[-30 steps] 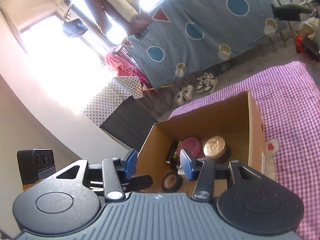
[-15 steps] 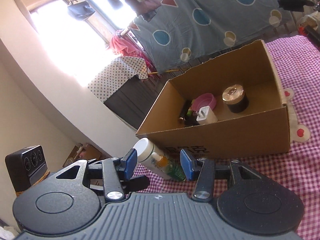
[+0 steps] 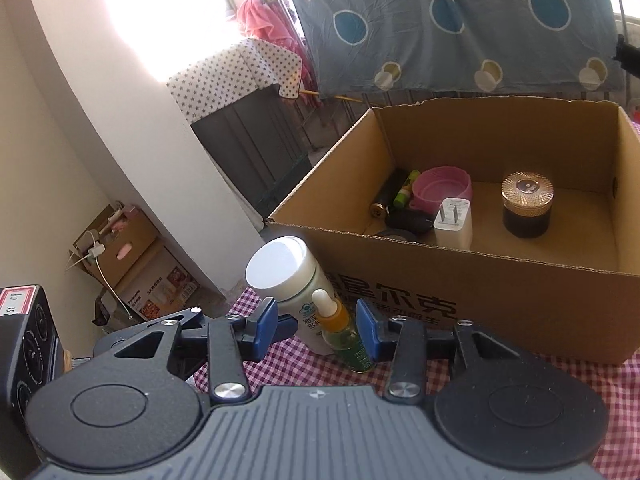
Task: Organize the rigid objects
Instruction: 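Lower the right gripper onto the green dropper bottle cap and close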
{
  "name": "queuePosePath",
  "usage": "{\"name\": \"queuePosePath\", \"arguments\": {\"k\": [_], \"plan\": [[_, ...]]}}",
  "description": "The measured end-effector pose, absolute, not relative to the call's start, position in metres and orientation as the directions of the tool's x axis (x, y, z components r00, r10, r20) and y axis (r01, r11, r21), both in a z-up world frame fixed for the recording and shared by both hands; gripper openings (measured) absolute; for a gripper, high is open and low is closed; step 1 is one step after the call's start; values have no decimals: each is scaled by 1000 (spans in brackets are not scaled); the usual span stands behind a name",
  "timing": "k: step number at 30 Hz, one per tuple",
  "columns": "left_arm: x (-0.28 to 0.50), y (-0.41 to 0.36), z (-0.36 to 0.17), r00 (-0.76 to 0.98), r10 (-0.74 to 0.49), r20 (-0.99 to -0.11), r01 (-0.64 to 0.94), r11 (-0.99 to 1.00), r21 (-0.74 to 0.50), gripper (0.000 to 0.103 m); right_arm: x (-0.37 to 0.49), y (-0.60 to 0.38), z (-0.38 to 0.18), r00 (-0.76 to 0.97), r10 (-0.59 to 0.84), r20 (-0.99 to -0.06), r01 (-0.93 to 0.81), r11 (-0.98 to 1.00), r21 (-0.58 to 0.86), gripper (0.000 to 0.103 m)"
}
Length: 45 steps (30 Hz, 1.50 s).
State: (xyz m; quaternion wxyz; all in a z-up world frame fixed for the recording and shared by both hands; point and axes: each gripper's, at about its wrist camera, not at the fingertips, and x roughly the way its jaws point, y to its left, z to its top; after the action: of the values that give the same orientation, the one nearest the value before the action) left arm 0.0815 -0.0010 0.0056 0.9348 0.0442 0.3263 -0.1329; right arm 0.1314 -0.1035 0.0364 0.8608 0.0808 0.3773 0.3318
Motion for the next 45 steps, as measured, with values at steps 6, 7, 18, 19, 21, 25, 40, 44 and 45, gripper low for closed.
{"name": "queuePosePath", "arguments": {"k": [6,7,18,19,21,25,40,44,45], "plan": [[84,7,3,753,-225,-618,264,964,-30,53,140,-92,34,489,622,-611,-526,769,363,32],[84,6,2,755,-224,-617,265,964,-26,52,140,-91,33,487,623,-612,-528,768,362,29],[85,-7,-10,751,-189,-632,270,962,33,49,143,-106,27,487,624,-611,-485,775,405,15],[86,-9,-11,750,-183,-636,267,963,39,49,143,-107,27,488,624,-610,-482,775,408,15],[90,-12,-14,746,-166,-645,260,964,53,49,142,-110,27,488,627,-608,-477,774,416,15],[99,-16,-22,730,-121,-673,234,969,79,41,142,-113,26,485,633,-603,-471,771,430,15],[103,-14,-22,703,-227,-674,268,962,-44,33,136,-122,30,508,597,-622,-469,797,382,17],[109,-15,-26,695,-224,-683,267,963,-44,33,139,-120,29,512,584,-629,-474,804,361,20],[111,-16,-28,692,-221,-687,265,963,-43,33,141,-121,27,507,586,-632,-470,803,367,21]]}}
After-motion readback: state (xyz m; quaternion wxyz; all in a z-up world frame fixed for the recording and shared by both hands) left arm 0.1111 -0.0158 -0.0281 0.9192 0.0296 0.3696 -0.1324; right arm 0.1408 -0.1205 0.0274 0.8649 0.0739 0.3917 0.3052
